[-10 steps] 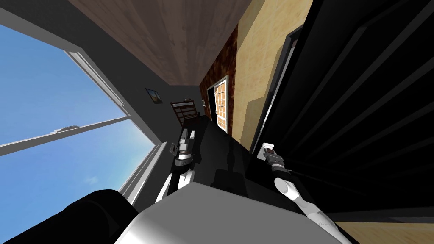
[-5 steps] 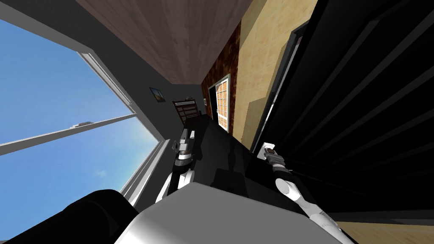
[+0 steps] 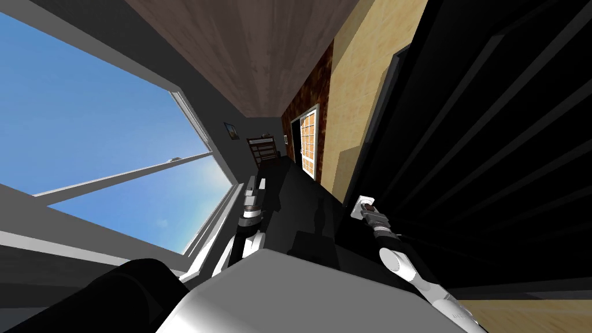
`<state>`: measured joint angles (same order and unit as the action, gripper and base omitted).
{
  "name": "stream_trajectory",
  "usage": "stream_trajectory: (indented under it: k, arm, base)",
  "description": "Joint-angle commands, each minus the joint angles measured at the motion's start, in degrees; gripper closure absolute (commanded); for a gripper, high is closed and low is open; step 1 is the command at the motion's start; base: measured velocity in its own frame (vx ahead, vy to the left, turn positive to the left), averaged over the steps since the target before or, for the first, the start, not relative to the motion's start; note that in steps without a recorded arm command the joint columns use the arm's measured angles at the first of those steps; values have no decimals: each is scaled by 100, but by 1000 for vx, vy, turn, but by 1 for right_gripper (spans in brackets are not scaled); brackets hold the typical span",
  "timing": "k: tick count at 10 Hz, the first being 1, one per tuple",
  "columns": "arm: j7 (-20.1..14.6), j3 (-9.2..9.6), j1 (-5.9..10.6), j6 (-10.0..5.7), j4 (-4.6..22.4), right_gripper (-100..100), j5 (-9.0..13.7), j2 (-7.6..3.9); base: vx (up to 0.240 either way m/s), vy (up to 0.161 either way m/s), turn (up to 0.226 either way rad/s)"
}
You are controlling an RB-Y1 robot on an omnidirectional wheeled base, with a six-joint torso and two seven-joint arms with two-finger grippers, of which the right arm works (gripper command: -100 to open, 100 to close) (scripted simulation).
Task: Pull the door open
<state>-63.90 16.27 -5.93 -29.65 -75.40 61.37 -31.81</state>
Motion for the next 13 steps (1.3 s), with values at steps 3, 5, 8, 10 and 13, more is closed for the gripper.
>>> stream_trajectory:
  k: [3, 5, 8, 10, 13]
  arm:
    - [-213, 167, -48, -65, -81, 100, -20, -206]
    - [-231, 183, -57, -65, -67, 100, -20, -224]
    - [-551, 540, -385, -373, -372, 100, -234, -602]
    - [-770, 777, -608, -595, -588, 100, -381, -868]
    - [-1114, 1150, -960, -946, -929, 100, -614, -1287]
  base:
    - [-191, -51, 117]
    - [-116, -42, 74]
    - [-34, -3, -60]
    - [-42, -8, -73]
    - [-40, -38, -78]
